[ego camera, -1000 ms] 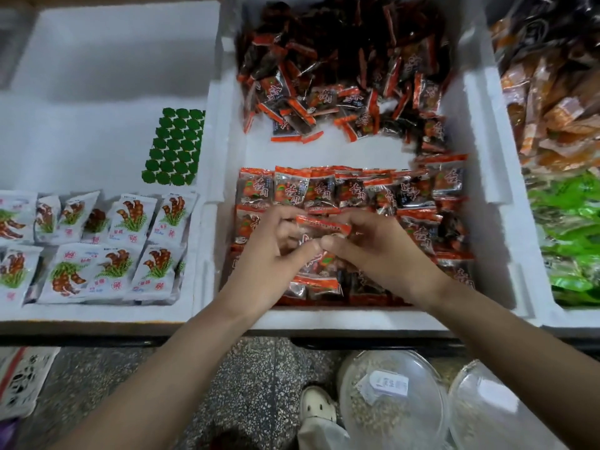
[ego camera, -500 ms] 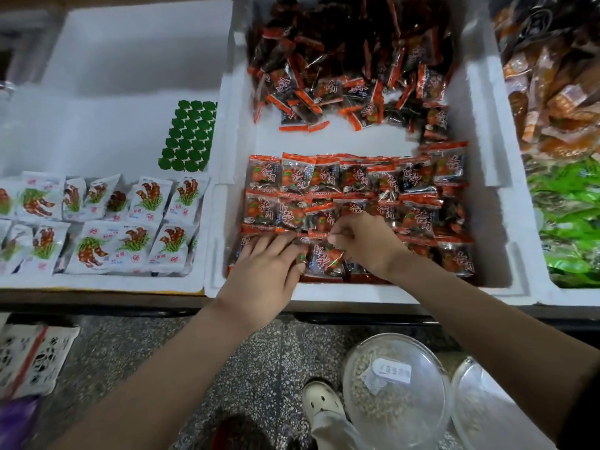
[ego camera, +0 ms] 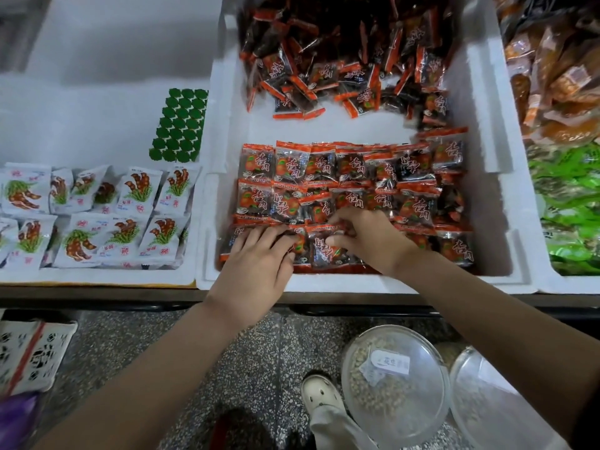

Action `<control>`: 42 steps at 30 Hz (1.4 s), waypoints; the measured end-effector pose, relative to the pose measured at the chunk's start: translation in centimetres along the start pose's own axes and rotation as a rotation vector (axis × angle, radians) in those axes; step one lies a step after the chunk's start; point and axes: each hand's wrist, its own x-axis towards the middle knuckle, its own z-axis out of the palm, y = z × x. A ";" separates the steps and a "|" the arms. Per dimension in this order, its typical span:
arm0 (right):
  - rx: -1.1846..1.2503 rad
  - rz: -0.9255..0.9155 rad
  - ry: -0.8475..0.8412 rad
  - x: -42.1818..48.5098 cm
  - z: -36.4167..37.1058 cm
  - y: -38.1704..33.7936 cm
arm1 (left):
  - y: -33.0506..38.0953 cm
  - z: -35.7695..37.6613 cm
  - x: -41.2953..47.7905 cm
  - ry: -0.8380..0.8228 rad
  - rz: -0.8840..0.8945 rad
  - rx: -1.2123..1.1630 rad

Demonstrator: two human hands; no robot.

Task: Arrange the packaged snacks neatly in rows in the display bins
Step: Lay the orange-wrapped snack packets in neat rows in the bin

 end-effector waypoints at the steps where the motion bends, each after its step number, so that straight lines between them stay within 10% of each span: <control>1: -0.040 -0.010 0.022 0.0 0.1 -0.2 | 0.0 0.0 0.0 0.004 0.009 0.023; 12: -0.373 -0.199 -0.078 -1.0 -2.0 -0.3 | -0.1 -2.6 2.3 -0.087 0.122 0.194; 24: -0.192 -0.093 0.390 10.8 -11.9 0.8 | -2.2 -7.0 17.1 0.105 -0.074 -0.142; 34: -0.632 -0.142 0.324 19.9 -11.0 0.2 | -4.9 -4.9 24.6 0.026 -0.138 -0.089; 42: -0.415 -0.151 0.427 18.7 -11.1 0.2 | -4.4 -4.4 24.8 0.120 -0.129 0.153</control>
